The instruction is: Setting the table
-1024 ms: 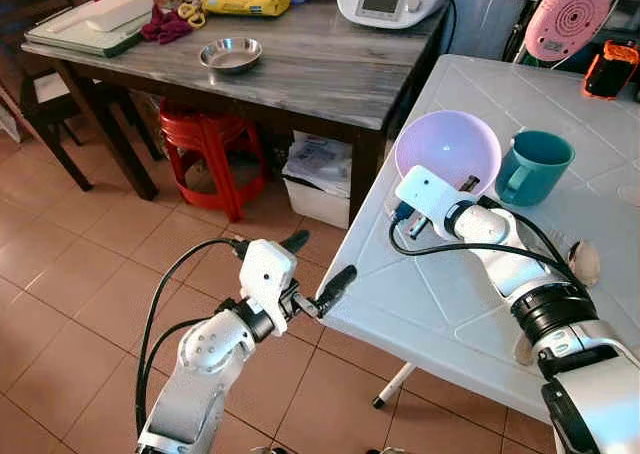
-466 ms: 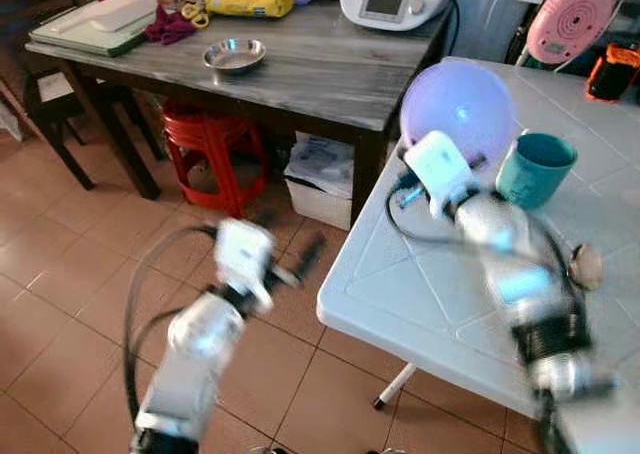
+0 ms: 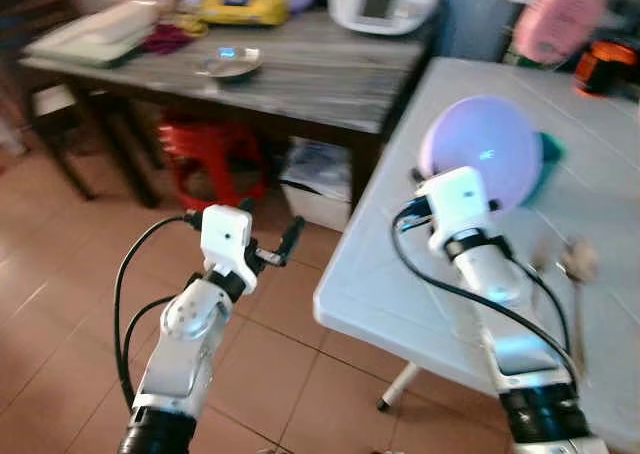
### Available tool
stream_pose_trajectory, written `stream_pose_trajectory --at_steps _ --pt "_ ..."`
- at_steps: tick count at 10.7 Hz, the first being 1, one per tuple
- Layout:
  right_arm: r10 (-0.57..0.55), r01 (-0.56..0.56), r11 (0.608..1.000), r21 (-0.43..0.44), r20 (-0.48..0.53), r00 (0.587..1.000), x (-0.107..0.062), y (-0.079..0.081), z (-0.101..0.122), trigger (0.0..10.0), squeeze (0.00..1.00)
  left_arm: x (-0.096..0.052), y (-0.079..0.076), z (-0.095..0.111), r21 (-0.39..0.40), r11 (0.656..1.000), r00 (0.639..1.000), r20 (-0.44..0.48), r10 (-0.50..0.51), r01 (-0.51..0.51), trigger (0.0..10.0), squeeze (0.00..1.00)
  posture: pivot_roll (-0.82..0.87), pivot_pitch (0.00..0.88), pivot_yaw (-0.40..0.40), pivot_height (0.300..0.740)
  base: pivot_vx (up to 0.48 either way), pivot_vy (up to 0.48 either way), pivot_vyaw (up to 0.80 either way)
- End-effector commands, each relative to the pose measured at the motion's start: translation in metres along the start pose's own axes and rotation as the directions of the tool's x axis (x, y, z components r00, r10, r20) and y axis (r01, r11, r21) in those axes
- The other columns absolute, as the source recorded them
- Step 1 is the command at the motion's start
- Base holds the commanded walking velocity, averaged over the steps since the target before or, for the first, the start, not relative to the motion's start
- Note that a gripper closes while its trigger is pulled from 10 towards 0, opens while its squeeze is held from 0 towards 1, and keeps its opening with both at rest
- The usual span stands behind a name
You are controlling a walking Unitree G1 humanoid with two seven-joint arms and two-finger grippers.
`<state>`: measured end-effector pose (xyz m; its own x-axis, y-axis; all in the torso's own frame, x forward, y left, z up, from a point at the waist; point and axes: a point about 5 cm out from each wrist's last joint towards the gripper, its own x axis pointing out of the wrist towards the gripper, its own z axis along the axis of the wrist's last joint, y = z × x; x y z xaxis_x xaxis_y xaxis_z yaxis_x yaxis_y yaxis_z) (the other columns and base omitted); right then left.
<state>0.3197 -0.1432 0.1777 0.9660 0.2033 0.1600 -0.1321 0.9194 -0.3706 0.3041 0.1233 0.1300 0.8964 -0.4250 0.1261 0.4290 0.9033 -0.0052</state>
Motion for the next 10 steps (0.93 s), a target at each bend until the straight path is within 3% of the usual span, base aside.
stream_pose_trajectory --at_steps 1,5,10 --pt "-0.011 0.011 1.0 0.001 0.011 1.0 -0.001 -0.002 0.004 10.0 0.0 0.001 0.002 0.001 0.011 1.0 1.0 0.002 0.001 -0.001 10.0 0.0 -0.16 0.08 0.092 0.74 0.0 0.345 -0.78" --pt "0.014 -0.014 1.0 -0.004 0.032 0.999 0.0 0.006 0.01 10.0 0.0 0.001 0.0 0.001 0.018 1.0 1.0 0.007 -0.004 0.003 10.0 0.0 -0.14 0.081 0.094 0.74 0.0 0.357 -0.71" --pt "0.018 -0.017 1.0 -0.018 0.063 0.998 0.002 0.005 0.015 10.0 0.0 0.004 -0.007 0.001 0.005 1.0 1.0 0.02 0.002 -0.002 10.0 0.0 -0.15 0.083 0.083 0.74 0.0 0.363 0.0"
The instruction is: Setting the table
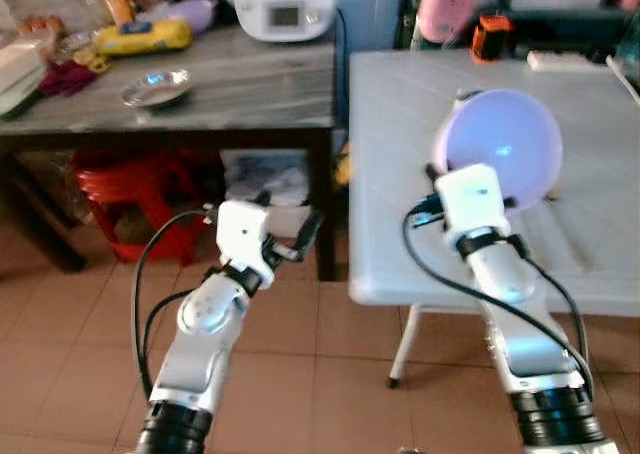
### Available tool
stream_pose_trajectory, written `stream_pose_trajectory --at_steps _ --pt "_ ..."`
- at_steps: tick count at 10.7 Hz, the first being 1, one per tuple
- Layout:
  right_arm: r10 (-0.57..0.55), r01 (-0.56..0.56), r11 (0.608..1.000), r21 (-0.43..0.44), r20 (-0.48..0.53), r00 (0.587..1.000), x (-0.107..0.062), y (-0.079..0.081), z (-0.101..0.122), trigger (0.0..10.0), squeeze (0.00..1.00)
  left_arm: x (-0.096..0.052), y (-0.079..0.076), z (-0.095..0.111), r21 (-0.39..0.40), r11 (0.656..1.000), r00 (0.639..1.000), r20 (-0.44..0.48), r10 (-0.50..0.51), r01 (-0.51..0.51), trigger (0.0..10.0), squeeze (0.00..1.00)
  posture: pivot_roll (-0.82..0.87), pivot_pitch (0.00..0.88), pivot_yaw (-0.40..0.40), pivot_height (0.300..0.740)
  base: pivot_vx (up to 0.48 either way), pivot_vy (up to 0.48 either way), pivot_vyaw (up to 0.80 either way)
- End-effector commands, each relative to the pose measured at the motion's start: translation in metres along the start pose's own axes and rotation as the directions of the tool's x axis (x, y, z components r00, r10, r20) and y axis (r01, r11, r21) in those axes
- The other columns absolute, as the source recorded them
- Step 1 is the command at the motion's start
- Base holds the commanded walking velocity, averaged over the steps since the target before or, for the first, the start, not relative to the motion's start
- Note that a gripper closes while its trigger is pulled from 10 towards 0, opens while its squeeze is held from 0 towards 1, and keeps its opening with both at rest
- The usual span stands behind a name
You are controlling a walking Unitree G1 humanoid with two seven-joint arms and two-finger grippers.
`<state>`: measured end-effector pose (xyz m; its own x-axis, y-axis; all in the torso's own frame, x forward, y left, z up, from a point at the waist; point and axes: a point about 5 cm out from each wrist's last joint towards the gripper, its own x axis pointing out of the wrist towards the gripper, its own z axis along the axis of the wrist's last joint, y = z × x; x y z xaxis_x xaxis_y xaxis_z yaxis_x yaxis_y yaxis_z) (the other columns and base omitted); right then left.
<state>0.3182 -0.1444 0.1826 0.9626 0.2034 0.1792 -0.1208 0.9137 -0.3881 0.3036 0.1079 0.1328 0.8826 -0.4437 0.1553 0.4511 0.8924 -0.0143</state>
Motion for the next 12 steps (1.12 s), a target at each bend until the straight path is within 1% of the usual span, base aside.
stream_pose_trajectory --at_steps 1,4,9,12 --pt "0.021 -0.021 1.0 0.001 0.049 0.999 0.0026 0.0073 0.0105 10.0 0.0 -0.0019 0.0041 -0.0015 0.013 1.0 1.0 -0.006 0.026 -0.026 10.0 0.0 -0.15 0.078 0.082 0.74 0.0 0.364 0.0" --pt "0.005 -0.005 1.0 0.009 0.043 0.999 0.0024 0.005 0.0083 10.0 0.0 -0.0008 0.0019 -0.0019 0.009 1.0 1.0 -0.005 0.028 -0.028 10.0 0.0 -0.15 0.073 0.084 0.74 0.0 0.365 0.0" --pt "0.002 -0.002 1.0 0.011 0.043 0.999 0.0034 0.0057 0.007 10.0 0.0 -0.0004 0.0004 -0.0022 0.012 1.0 1.0 -0.006 0.023 -0.022 10.0 0.0 -0.14 0.067 0.088 0.74 0.0 0.365 -0.77" --pt "-0.002 0.002 1.0 -0.002 0.052 0.999 0.0033 0.0045 0.0071 10.0 0.0 0.0015 -0.003 -0.0026 0.013 1.0 1.0 -0.007 0.018 -0.018 10.0 0.0 -0.14 0.07 0.089 0.74 0.0 0.37 0.0"
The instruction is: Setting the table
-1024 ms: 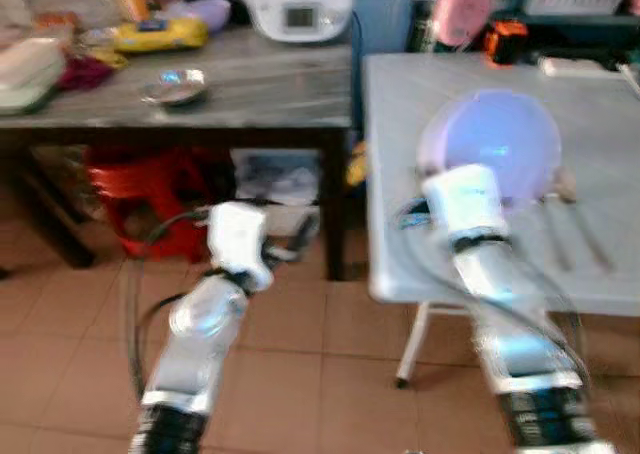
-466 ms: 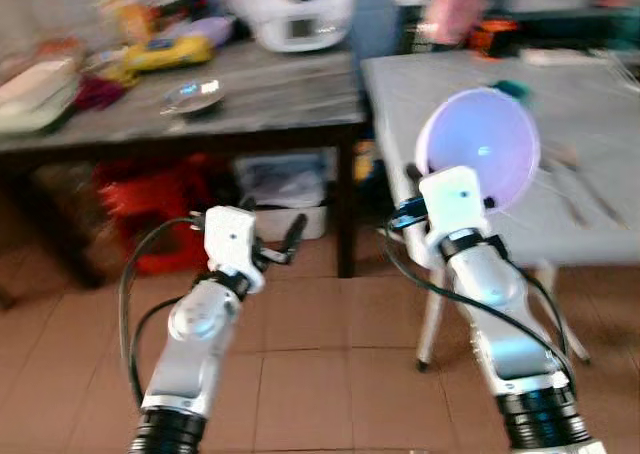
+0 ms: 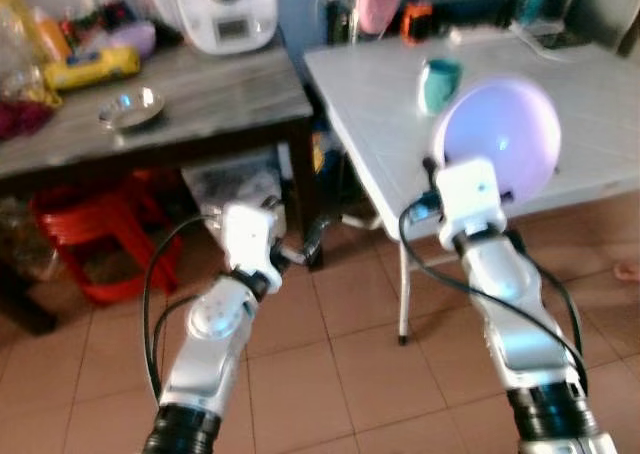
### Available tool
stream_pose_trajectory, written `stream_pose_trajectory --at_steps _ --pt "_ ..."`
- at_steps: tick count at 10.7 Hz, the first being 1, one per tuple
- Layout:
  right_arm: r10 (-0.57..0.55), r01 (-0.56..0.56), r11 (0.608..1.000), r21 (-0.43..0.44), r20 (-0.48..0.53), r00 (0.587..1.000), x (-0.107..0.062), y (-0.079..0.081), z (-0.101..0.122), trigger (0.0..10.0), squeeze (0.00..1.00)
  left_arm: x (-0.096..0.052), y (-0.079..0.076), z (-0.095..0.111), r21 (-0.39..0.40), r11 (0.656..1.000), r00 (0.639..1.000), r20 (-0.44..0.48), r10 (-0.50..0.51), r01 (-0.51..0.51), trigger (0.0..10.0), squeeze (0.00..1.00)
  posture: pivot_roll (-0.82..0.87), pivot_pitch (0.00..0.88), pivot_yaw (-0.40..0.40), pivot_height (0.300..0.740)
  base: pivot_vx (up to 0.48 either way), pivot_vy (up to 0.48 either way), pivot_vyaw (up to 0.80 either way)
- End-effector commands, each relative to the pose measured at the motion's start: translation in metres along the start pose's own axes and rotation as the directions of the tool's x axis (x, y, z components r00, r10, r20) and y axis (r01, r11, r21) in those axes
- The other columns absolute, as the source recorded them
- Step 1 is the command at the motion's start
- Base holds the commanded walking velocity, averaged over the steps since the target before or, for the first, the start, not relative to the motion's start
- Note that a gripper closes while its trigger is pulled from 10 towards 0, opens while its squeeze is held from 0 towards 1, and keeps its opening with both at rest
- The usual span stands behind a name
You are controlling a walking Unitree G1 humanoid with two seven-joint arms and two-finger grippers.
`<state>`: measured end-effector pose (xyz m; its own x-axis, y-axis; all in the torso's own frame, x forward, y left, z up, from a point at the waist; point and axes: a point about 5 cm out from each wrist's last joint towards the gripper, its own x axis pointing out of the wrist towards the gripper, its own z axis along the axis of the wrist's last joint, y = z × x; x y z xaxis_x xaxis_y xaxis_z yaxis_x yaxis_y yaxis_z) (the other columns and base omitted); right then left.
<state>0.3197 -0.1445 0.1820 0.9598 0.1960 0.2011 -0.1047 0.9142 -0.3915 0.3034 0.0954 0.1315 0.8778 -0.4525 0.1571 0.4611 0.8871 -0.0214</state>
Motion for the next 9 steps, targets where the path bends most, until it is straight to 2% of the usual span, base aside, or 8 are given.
stream_pose_trajectory --at_steps 1,6,7,9 --pt "0.017 -0.017 1.0 -0.001 0.035 0.999 0.0011 0.0055 0.0077 10.0 0.0 -0.0037 0.0077 -0.0008 0.022 0.999 1.0 -0.01 0.028 -0.028 10.0 0.0 -0.15 0.071 0.088 0.74 0.0 0.36 0.0" --pt "0.03 -0.029 0.999 -0.012 0.05 0.998 0.0014 0.0073 0.0092 10.0 0.0 -0.0019 0.0048 -0.0032 0.021 0.999 0.999 -0.013 0.038 -0.038 10.0 0.0 -0.15 0.069 0.081 0.74 0.0 0.339 0.7" --pt "0.022 -0.022 1.0 -0.008 0.047 0.999 0.002 0.0069 0.0092 10.0 0.0 -0.0019 0.003 -0.004 0.016 0.999 0.999 -0.016 0.034 -0.034 10.0 0.0 -0.15 0.069 0.079 0.74 0.0 0.262 0.0" --pt "0.018 -0.018 1.0 -0.002 0.044 0.999 0.0006 0.0075 0.0075 10.0 0.0 -0.0021 0.0002 -0.0022 0.006 1.0 1.0 0.006 0.015 -0.015 10.0 0.0 -0.15 0.068 0.077 0.74 0.0 0.0 0.0"
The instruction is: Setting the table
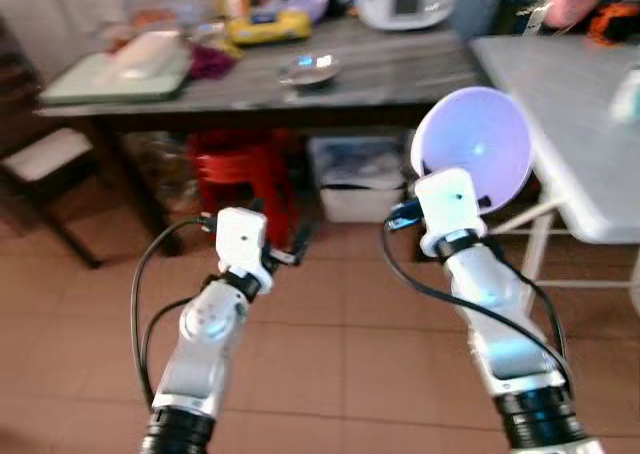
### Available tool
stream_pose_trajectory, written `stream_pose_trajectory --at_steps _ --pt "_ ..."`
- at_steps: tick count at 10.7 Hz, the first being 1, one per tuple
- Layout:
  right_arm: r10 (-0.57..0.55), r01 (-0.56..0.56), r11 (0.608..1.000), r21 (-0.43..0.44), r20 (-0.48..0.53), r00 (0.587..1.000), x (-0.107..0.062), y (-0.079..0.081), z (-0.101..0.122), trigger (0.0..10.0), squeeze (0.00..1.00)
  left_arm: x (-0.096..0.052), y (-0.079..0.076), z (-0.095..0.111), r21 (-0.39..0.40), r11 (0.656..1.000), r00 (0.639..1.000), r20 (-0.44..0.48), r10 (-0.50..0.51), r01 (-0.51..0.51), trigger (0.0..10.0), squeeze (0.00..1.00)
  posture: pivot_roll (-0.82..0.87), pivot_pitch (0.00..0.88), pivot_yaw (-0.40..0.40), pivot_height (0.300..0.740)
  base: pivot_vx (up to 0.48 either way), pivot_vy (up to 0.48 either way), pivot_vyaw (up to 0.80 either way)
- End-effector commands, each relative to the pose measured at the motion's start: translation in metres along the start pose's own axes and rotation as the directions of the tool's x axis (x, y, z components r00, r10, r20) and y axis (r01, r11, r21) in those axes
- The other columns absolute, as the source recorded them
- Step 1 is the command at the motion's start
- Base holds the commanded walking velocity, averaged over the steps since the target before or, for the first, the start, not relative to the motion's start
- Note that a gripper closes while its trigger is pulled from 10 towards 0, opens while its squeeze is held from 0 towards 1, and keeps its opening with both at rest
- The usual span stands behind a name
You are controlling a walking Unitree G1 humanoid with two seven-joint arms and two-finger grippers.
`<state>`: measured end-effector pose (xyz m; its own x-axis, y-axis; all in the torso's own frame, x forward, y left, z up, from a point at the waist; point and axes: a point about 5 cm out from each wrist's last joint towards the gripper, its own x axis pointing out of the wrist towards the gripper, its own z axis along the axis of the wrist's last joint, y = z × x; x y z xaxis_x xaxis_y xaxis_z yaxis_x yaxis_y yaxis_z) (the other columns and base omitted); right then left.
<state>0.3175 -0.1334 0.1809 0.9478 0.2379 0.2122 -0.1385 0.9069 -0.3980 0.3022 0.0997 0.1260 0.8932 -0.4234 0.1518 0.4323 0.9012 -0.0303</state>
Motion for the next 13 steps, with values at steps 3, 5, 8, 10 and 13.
stream_pose_trajectory --at_steps 3,5,8,10,13 --pt "-0.007 0.007 1.0 -0.009 0.043 0.999 0.0 -0.003 0.007 10.0 0.0 0.001 0.002 0.005 -0.009 1.0 1.0 0.019 -0.004 0.004 10.0 0.0 -0.15 0.067 0.078 0.74 0.0 0.0 0.2" --pt "-0.011 0.011 1.0 -0.003 0.043 0.999 -0.001 -0.002 0.007 10.0 0.0 0.001 0.002 0.005 -0.005 1.0 1.0 0.022 -0.009 0.009 10.0 0.0 -0.15 0.069 0.079 0.74 0.379 0.0 0.56" --pt "-0.066 0.066 0.996 0.067 0.001 0.998 -0.018 -0.004 -0.003 10.0 0.0 -0.001 0.006 0.005 0.002 1.0 1.0 0.022 0.009 -0.009 10.0 0.0 -0.15 0.074 0.077 0.74 0.458 0.0 0.0" --pt "-0.154 0.156 0.981 0.116 -0.023 0.988 -0.038 -0.006 -0.006 10.0 0.0 -0.005 0.01 0.003 0.009 1.0 1.0 0.016 0.023 -0.023 10.0 0.0 -0.16 0.074 0.078 0.74 0.467 0.0 0.0" --pt "-0.152 0.161 0.977 0.139 -0.071 0.986 -0.058 -0.002 -0.014 10.0 0.0 -0.007 0.012 0.002 0.013 0.999 0.999 0.011 0.033 -0.033 10.0 0.0 -0.17 0.074 0.079 0.74 0.477 0.0 0.0"
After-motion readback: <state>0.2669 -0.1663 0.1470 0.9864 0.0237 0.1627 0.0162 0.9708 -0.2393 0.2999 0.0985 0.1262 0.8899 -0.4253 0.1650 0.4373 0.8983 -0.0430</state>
